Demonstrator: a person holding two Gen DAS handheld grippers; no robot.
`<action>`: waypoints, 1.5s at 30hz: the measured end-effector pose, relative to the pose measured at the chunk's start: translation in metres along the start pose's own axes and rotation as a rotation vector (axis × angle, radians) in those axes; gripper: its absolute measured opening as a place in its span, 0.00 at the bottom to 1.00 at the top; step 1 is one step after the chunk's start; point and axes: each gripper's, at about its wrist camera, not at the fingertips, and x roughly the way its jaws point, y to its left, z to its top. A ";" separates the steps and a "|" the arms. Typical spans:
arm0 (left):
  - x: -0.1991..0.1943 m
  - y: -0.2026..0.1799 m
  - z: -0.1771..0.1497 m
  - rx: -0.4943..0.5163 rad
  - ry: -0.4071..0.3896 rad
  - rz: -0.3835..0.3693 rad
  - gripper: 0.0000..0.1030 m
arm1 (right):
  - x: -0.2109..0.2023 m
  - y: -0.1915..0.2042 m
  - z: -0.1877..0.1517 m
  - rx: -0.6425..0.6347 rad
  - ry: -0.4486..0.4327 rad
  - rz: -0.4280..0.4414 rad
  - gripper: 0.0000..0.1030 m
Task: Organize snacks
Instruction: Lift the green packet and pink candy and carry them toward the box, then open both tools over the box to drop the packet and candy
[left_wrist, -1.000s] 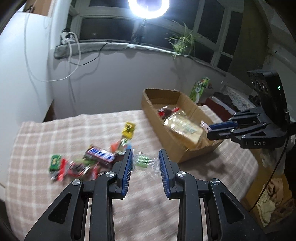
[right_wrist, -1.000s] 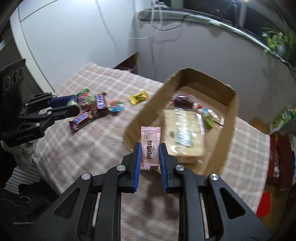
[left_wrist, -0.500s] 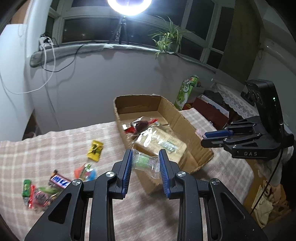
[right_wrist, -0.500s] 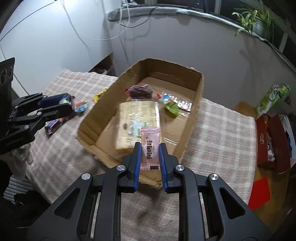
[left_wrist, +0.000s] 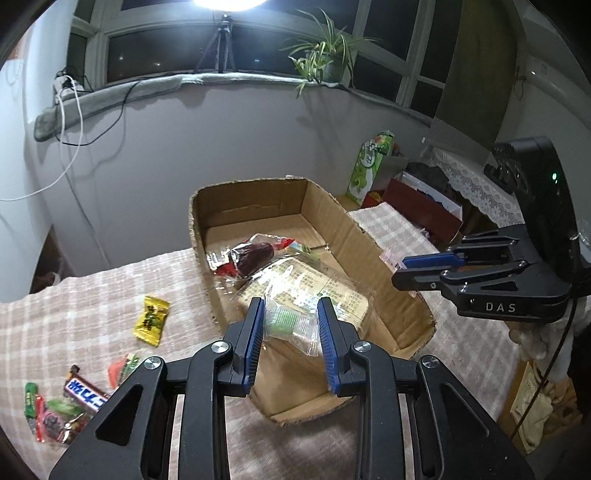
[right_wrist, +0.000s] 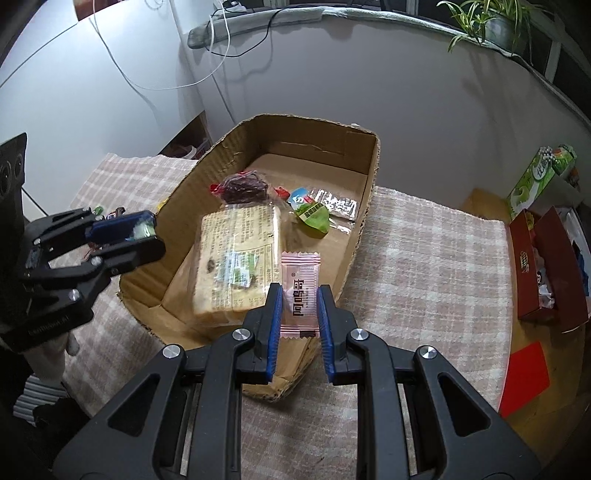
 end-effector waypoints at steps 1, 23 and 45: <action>0.002 -0.001 0.000 0.000 0.004 0.001 0.26 | 0.001 -0.001 0.000 0.002 0.001 0.001 0.19; 0.014 -0.010 0.001 0.022 0.029 0.033 0.47 | -0.004 0.005 0.002 -0.014 -0.035 -0.062 0.66; -0.025 0.006 0.000 -0.024 -0.030 0.042 0.64 | -0.034 0.033 0.000 -0.018 -0.084 -0.080 0.69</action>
